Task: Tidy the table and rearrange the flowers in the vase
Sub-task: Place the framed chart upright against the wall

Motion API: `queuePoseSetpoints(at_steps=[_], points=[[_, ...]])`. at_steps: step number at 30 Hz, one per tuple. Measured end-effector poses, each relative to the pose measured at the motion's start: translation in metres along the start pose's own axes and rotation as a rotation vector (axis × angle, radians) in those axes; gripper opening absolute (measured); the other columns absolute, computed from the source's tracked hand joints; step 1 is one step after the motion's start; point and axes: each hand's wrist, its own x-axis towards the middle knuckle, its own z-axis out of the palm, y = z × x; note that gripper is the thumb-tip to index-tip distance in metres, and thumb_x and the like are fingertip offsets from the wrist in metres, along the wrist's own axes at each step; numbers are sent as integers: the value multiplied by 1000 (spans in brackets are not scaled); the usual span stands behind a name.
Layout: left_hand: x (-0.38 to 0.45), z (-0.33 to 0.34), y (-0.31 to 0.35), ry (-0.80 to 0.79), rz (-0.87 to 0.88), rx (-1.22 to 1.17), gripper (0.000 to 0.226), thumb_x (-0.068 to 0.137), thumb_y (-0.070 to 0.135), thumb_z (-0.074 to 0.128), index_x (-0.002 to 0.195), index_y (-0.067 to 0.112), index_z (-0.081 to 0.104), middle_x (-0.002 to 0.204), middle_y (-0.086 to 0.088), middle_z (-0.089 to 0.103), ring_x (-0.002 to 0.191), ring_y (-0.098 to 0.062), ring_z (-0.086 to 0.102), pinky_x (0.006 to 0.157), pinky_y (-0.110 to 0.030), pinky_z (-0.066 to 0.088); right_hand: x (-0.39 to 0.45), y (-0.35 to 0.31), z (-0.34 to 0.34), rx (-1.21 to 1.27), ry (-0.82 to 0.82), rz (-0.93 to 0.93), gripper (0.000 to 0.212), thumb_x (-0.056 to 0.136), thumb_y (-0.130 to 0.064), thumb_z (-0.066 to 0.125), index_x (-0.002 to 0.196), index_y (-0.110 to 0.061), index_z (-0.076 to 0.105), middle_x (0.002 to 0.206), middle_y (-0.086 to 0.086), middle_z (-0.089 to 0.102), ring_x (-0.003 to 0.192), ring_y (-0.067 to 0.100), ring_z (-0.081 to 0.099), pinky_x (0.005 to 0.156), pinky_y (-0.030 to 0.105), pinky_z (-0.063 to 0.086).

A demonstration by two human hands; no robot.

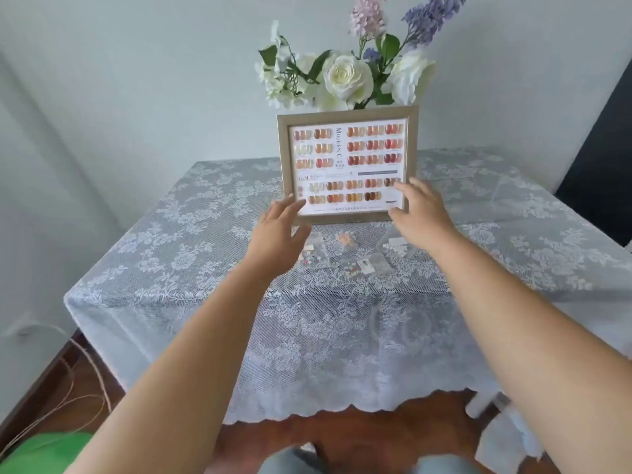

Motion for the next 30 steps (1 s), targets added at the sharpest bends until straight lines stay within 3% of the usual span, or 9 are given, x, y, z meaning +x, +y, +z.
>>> queuePoseSetpoints(at_steps=[3,7,15,20,23,27,29,30], points=[[0,6,-10,36,-103,-147,50,98,36,50,146,25,42,153,3,36,140,-21,32,113,-46,29,0,8,6,29,-3,50,58,90,-22,49,145,-25,33,154,-1,25,141,25,21,112,49,27],[4,20,-25,-3,-152,-143,51,97,40,49,146,29,41,153,4,36,139,-22,32,112,-48,28,13,14,21,79,20,84,57,87,-19,51,142,-20,36,149,3,32,136,26,29,109,48,34],[31,29,-47,8,-203,-224,51,95,36,54,144,33,41,152,0,36,139,-23,33,113,-51,30,46,13,43,278,188,181,63,86,-19,58,142,-25,29,145,4,34,130,24,38,106,44,39],[52,31,-49,11,-229,-287,53,94,35,55,145,33,40,150,2,39,136,-20,37,105,-39,32,57,18,42,327,222,249,66,86,-19,56,143,-28,24,147,5,31,125,24,42,97,39,45],[66,32,-46,12,-255,-326,54,95,31,55,146,34,37,149,4,39,133,-18,40,98,-34,31,64,22,39,358,216,296,69,87,-20,55,146,-27,20,149,3,30,124,24,43,86,29,41],[82,28,-46,45,-262,-476,63,96,20,55,150,36,27,151,3,39,134,-19,42,104,-41,39,78,24,34,462,150,350,70,88,-22,52,147,-29,17,150,-1,34,93,16,60,53,20,45],[88,25,-48,49,-279,-596,69,97,16,55,153,37,20,152,2,38,133,-20,45,96,-40,48,87,25,33,478,137,368,68,89,-22,51,147,-29,17,147,0,39,85,15,61,54,23,43],[91,24,-49,47,-289,-639,71,97,14,55,153,37,17,152,3,37,130,-19,48,87,-30,51,90,26,32,478,139,378,67,89,-20,51,147,-29,18,146,1,40,78,10,59,53,22,41]])
